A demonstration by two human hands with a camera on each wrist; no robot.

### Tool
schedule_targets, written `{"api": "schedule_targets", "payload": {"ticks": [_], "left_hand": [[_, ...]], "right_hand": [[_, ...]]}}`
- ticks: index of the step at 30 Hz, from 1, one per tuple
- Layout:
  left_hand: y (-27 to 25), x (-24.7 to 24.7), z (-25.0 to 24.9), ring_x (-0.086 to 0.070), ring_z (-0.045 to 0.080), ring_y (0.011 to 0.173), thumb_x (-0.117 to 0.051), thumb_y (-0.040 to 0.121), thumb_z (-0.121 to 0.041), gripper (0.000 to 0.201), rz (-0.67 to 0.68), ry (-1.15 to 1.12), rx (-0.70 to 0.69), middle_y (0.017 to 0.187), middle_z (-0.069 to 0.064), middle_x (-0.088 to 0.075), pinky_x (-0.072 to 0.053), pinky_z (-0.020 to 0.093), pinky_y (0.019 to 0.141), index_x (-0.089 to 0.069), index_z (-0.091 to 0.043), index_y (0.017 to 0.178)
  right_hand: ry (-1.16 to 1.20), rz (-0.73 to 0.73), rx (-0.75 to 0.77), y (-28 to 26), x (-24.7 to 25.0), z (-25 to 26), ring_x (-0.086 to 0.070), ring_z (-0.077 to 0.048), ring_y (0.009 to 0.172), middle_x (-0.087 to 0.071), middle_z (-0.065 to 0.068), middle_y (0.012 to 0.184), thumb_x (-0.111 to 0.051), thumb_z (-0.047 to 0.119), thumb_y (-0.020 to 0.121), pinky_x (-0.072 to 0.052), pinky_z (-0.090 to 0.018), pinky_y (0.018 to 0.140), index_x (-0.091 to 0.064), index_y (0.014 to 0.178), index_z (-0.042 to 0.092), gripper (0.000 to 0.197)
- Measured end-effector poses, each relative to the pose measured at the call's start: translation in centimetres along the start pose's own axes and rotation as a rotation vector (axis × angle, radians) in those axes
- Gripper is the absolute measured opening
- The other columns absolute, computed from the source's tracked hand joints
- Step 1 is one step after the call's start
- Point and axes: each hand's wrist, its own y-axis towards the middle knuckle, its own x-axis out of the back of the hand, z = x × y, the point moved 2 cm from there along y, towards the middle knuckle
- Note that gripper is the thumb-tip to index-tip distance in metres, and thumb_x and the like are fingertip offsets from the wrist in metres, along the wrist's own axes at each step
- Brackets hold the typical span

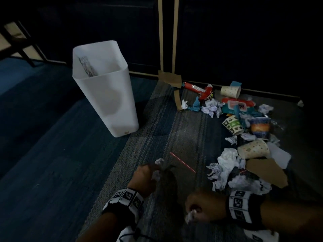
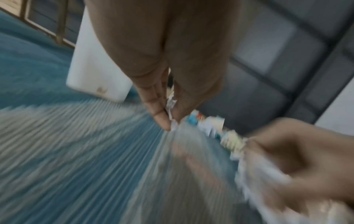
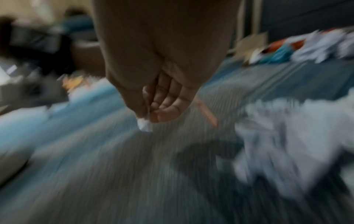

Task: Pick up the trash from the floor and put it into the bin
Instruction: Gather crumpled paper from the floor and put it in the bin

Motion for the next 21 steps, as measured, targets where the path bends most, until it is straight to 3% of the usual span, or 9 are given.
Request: {"api": "schedule_targets", "payload": {"ticks": [3, 5, 7, 9, 12, 14, 17, 19, 21], "left_hand": [[0.5, 3.2, -1.9, -0.06, 0.013, 0.071, -0.059, 0.083, -0.008, 0.019, -0.189, -0.116, -0.058, 0.088, -0.001, -0.064, -0.047, 0.019, 0.064, -0.069, -0.012, 0.099], [1.1, 5.2, -3.1, -0.059, 0.005, 0.061, -0.061, 0.085, -0.009, 0.019, -0.283, -0.182, -0.089, 0.082, -0.005, -0.065, -0.045, 0.015, 0.058, -0.07, -0.018, 0.099], [1.5, 7.2, -4.0, -0.058, 0.001, 0.056, -0.061, 0.088, -0.014, 0.015, -0.35, -0.22, -0.14, 0.075, -0.008, -0.067, -0.048, 0.015, 0.058, -0.072, -0.021, 0.096], [1.8, 9.5, -5.0, -0.059, 0.006, 0.056, -0.059, 0.091, -0.016, 0.014, -0.382, -0.221, -0.195, 0.069, -0.004, -0.067, -0.049, 0.016, 0.057, -0.071, -0.017, 0.085], [2.3, 13.6, -5.7, -0.059, 0.0, 0.056, -0.065, 0.085, -0.009, 0.017, -0.476, -0.236, -0.127, 0.076, -0.007, -0.069, -0.04, 0.001, 0.058, -0.076, -0.02, 0.092], [2.5, 16.4, -5.8, -0.064, 0.001, 0.062, -0.068, 0.084, -0.009, 0.019, -0.573, -0.274, -0.094, 0.078, -0.005, -0.071, -0.048, 0.009, 0.062, -0.076, -0.023, 0.095], [2.6, 21.0, -5.9, -0.067, 0.009, 0.061, -0.07, 0.085, -0.009, 0.017, -0.705, -0.417, -0.083, 0.074, 0.0, -0.073, -0.051, 0.016, 0.058, -0.075, -0.023, 0.091], [2.4, 24.0, -5.9, -0.065, 0.011, 0.055, -0.069, 0.086, -0.01, 0.015, -0.775, -0.418, -0.1, 0.07, 0.002, -0.073, -0.055, 0.022, 0.057, -0.073, -0.024, 0.092], [2.6, 27.0, -5.3, -0.067, 0.009, 0.058, -0.069, 0.086, -0.016, 0.013, -0.853, -0.278, -0.093, 0.069, -0.003, -0.072, -0.059, 0.028, 0.067, -0.073, -0.025, 0.095]], "right_hand": [[0.17, -0.299, -0.111, 0.8, 5.8, 0.6, -0.06, -0.001, 0.068, -0.067, 0.008, 0.076, -0.063, 0.04, 0.087, -0.05, -0.023, 0.065, -0.065, 0.081, 0.02, 0.021], [0.261, -0.422, -0.106, 1.5, 8.3, 1.5, -0.066, -0.006, 0.076, -0.07, 0.002, 0.082, -0.073, 0.027, 0.083, -0.056, -0.032, 0.072, -0.065, 0.084, 0.019, 0.011], [0.31, -0.547, -0.091, 2.5, 11.4, 1.9, -0.064, -0.009, 0.073, -0.069, -0.001, 0.078, -0.075, 0.024, 0.082, -0.053, -0.033, 0.069, -0.066, 0.084, 0.017, 0.012], [0.315, -0.646, -0.055, 3.4, 14.2, 3.3, -0.063, -0.01, 0.069, -0.068, -0.002, 0.074, -0.074, 0.025, 0.084, -0.05, -0.032, 0.064, -0.068, 0.081, 0.015, 0.012], [0.331, -0.747, -0.016, 4.3, 17.4, 4.7, -0.065, -0.017, 0.07, -0.069, -0.009, 0.078, -0.072, 0.027, 0.087, -0.052, -0.034, 0.065, -0.068, 0.089, 0.014, 0.013], [0.396, -0.841, 0.015, 4.5, 19.7, 6.2, -0.065, -0.023, 0.068, -0.067, -0.012, 0.08, -0.074, 0.023, 0.085, -0.053, -0.035, 0.064, -0.06, 0.096, 0.015, 0.02], [0.422, -0.994, 0.093, 5.1, 23.8, 8.6, -0.061, -0.024, 0.055, -0.062, -0.015, 0.069, -0.073, 0.016, 0.086, -0.05, -0.03, 0.049, -0.051, 0.088, 0.009, 0.024], [0.415, -1.078, 0.155, 6.0, 26.5, 10.2, -0.062, -0.017, 0.055, -0.065, -0.009, 0.068, -0.071, 0.012, 0.087, -0.05, -0.027, 0.049, -0.056, 0.084, 0.008, 0.016], [0.418, -1.127, 0.222, 7.3, 29.0, 12.1, -0.063, -0.013, 0.059, -0.068, -0.009, 0.075, -0.069, 0.006, 0.088, -0.051, -0.025, 0.051, -0.064, 0.09, 0.005, 0.006]]}}
